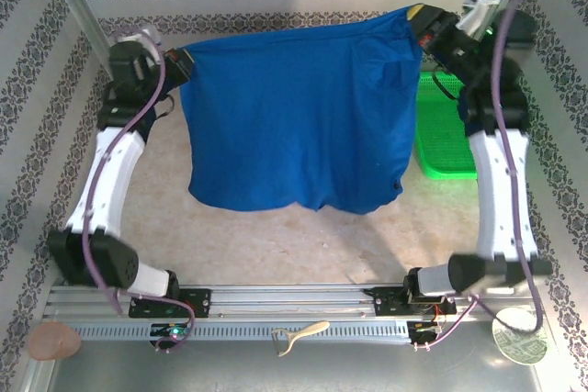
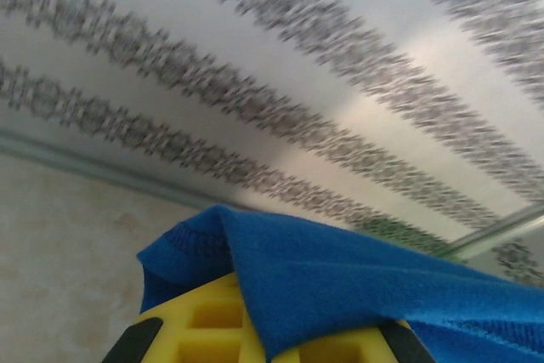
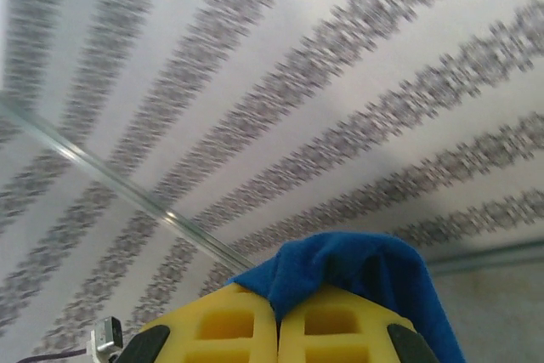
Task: Fold the inside-out t-shirt
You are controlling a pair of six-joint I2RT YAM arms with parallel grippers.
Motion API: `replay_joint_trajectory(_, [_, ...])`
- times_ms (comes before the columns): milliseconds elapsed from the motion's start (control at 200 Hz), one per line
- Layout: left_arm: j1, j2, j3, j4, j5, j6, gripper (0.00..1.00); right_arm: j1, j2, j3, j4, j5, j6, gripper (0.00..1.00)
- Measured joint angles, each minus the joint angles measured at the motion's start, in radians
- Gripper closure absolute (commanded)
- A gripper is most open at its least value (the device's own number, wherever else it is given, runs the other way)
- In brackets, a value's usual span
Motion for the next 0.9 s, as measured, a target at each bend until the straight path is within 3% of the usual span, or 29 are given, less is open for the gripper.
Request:
replay_joint_trajectory(115, [0.005,0.171,0.150,-0.023,-0.017,-0.029,1.00,0.013,0.193,0.093,-0.006,-0.006,0.000,1.00])
replay_joint_trajectory(205, [0.005,0.281,0.360,-0.076,-0.036,-0.029,1.00,0.018,0.335,0.246,-0.006,-0.029,0.014,1.00])
replay_joint_trajectory(410, [0.012,0.406,0.911,-0.229,-0.070,0.001,1.00,0.020,0.595,0.851,-0.049,-0.073,0.067,1.00])
replay_joint_trajectory(475, [0.016,0.368,0.953,-0.243,-0.073,0.015,1.00,0.020,0.603,0.975,-0.065,-0.089,0.074,1.00])
replay_joint_trajectory(540, [0.016,0.277,0.877,-0.240,-0.073,0.029,1.00,0.032,0.550,0.975,-0.080,-0.108,0.061,1.00])
replay_joint_trajectory(610, [0.016,0.137,0.668,-0.198,-0.071,0.035,1.00,0.057,0.402,0.772,-0.076,-0.111,0.005,1.00])
replay_joint_trajectory(764, [0.017,-0.182,0.047,-0.055,-0.065,0.032,1.00,0.138,-0.008,-0.051,0.103,-0.079,-0.070,1.00])
replay_joint_trajectory(899, [0.009,-0.371,-0.446,0.023,-0.047,0.002,1.00,0.134,-0.164,-0.663,0.244,-0.023,-0.079,1.00])
